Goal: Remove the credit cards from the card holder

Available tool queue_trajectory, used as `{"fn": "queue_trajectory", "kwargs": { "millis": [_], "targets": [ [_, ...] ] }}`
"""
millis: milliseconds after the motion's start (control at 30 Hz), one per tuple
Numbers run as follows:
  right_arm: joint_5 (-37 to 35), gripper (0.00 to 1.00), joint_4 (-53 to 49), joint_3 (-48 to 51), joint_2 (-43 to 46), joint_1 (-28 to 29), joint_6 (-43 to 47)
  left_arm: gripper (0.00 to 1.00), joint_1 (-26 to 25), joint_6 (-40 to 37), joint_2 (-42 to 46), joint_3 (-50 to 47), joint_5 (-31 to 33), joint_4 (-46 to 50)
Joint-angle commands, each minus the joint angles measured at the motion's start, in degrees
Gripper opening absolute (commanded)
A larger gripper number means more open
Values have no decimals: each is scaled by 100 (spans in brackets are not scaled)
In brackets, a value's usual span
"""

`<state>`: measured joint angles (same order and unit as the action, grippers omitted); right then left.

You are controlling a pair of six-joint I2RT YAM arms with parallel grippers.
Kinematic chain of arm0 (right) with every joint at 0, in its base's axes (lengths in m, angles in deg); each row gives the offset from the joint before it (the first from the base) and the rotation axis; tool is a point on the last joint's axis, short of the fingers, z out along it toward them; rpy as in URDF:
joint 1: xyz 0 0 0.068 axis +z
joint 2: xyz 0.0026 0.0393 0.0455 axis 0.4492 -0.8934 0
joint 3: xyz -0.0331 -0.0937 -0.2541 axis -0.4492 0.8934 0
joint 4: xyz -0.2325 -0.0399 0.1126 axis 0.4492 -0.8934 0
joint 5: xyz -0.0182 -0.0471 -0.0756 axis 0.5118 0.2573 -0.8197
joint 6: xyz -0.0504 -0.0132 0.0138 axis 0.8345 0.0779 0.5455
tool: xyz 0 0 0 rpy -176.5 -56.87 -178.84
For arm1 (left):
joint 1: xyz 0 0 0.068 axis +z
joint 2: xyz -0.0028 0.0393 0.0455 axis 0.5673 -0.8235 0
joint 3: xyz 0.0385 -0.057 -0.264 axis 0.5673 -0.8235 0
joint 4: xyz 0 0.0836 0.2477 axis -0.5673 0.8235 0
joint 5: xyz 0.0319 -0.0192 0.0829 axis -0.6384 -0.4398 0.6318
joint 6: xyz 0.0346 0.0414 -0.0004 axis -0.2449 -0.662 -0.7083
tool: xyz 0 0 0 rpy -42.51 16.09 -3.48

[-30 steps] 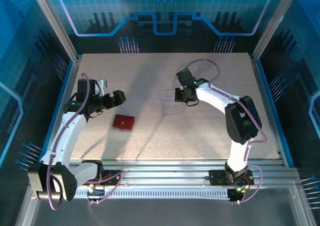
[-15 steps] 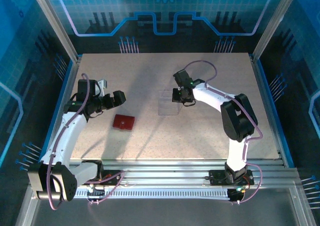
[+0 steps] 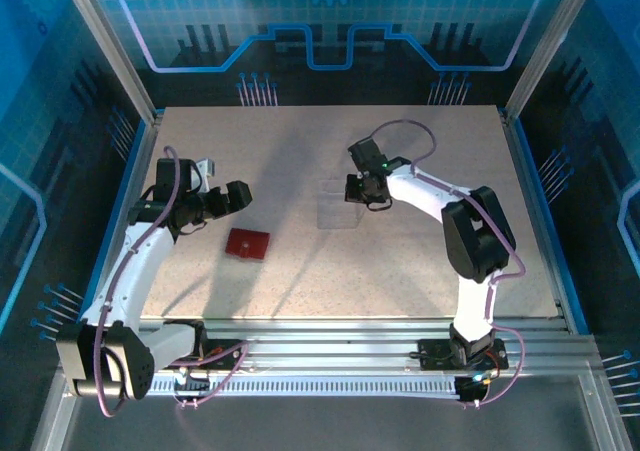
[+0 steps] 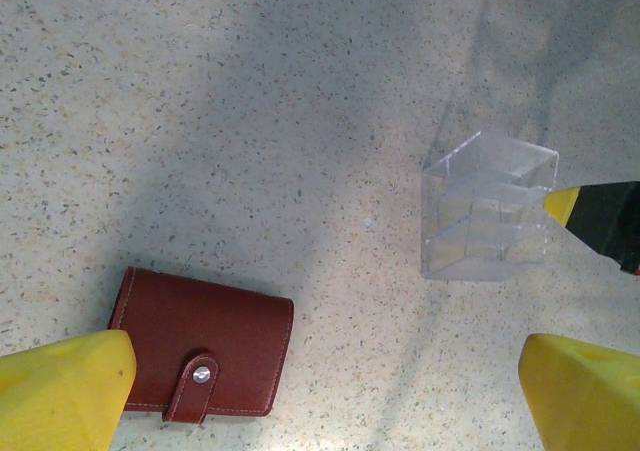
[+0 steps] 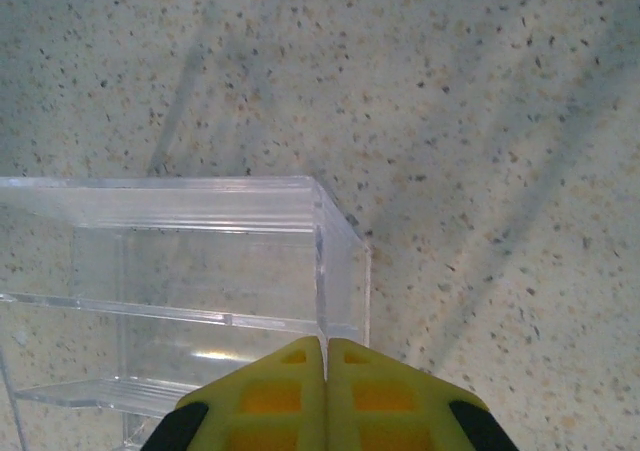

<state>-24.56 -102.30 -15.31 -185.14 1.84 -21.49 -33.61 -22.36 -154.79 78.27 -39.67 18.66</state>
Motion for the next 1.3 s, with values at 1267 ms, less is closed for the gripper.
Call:
{"fn": "queue_trajectory", "kwargs": {
  "millis": [1267],
  "targets": [
    [555, 36, -476, 740, 1989, 161, 30, 95, -534, 557, -3117, 255, 323, -638]
  ]
}}
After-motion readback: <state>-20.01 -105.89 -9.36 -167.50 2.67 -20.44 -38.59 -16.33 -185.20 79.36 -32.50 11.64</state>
